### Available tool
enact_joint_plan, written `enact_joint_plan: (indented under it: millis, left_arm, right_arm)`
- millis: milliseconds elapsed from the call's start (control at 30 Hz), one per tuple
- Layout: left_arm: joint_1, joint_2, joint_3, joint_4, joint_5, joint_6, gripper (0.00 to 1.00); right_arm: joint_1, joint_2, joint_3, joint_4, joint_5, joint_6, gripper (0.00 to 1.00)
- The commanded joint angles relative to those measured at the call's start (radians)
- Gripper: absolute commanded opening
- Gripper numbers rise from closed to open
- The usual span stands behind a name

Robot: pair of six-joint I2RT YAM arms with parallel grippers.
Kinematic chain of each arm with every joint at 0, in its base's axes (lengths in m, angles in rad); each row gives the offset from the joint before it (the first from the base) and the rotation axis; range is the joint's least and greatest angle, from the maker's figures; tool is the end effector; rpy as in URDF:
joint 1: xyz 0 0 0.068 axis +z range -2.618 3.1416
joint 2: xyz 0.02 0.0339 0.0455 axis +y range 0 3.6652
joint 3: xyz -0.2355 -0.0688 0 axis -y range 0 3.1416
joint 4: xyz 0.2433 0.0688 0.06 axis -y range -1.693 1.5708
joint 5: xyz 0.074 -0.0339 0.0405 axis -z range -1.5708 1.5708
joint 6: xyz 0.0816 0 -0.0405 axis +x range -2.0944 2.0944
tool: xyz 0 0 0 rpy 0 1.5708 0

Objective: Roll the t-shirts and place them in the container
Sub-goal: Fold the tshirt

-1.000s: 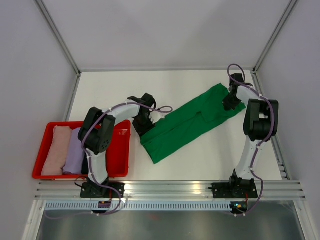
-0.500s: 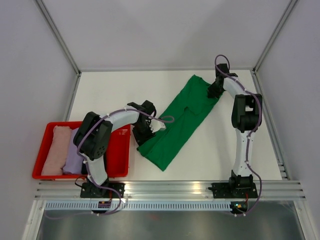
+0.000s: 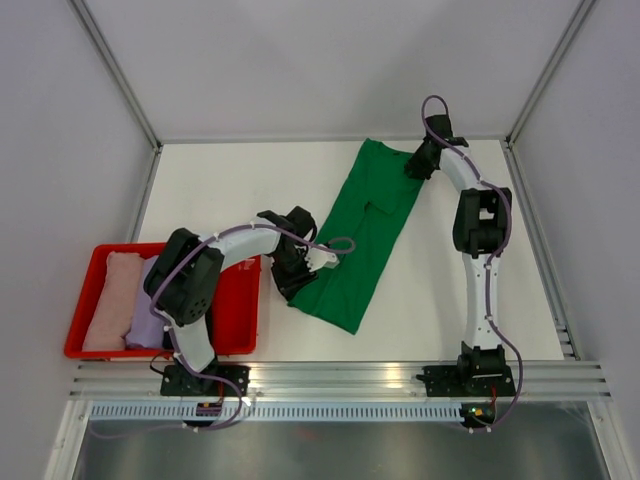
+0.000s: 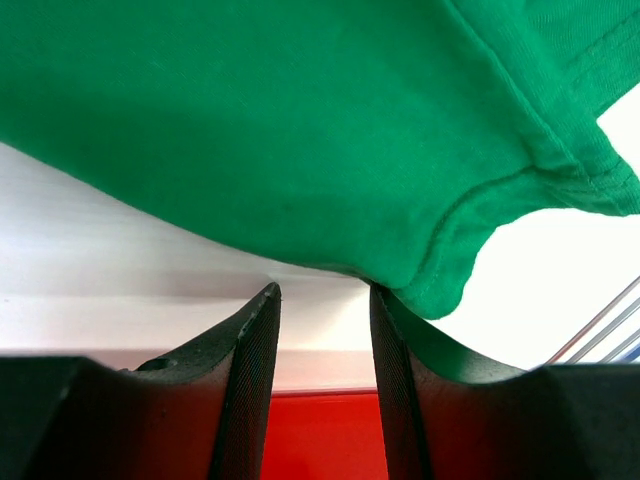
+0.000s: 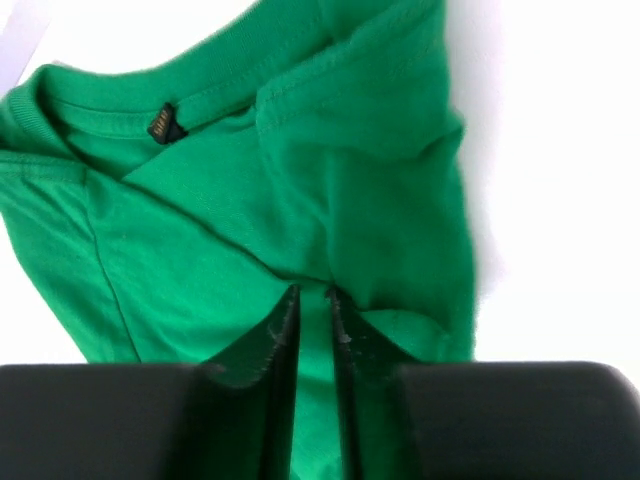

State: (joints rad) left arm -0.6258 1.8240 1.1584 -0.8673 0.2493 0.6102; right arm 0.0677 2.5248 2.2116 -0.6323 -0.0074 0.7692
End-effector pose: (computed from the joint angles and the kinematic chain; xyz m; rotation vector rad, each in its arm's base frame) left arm 0.2421 -0.1998 0.0855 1.7916 2.5075 -0.3866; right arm 0.5518 0.0380 0.1057 0.8739 2.3974 0.3438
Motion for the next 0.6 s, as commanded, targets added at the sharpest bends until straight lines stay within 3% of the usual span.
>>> enact_joint_plan:
  millis: [0,100,300,567]
  left_arm:
    - [-0.005,-0.035,-0.032,0.027,0.001,0.011,0.47]
    - [-0.002,-0.061,-0.045,0.025,-0.021,0.028,0.47]
    - [0.021,-0.084,-0.057,0.025,-0.056,0.037,0.48]
    - [0.044,-0.108,-0.072,0.019,-0.076,0.039,0.48]
  right_arm:
    - [-0.049,-0.115,0.008,0.056,-0.043,-0.095,0.35]
    - [-0.057,-0.147,0.042,-0.01,0.029,-0.143,0.49]
    - [-0.132,-0.253,-0.259,0.104,-0.029,-0.073,0.51]
    - [-0.12,-0.06,-0.194,0.16,-0.186,-0.03,0.48]
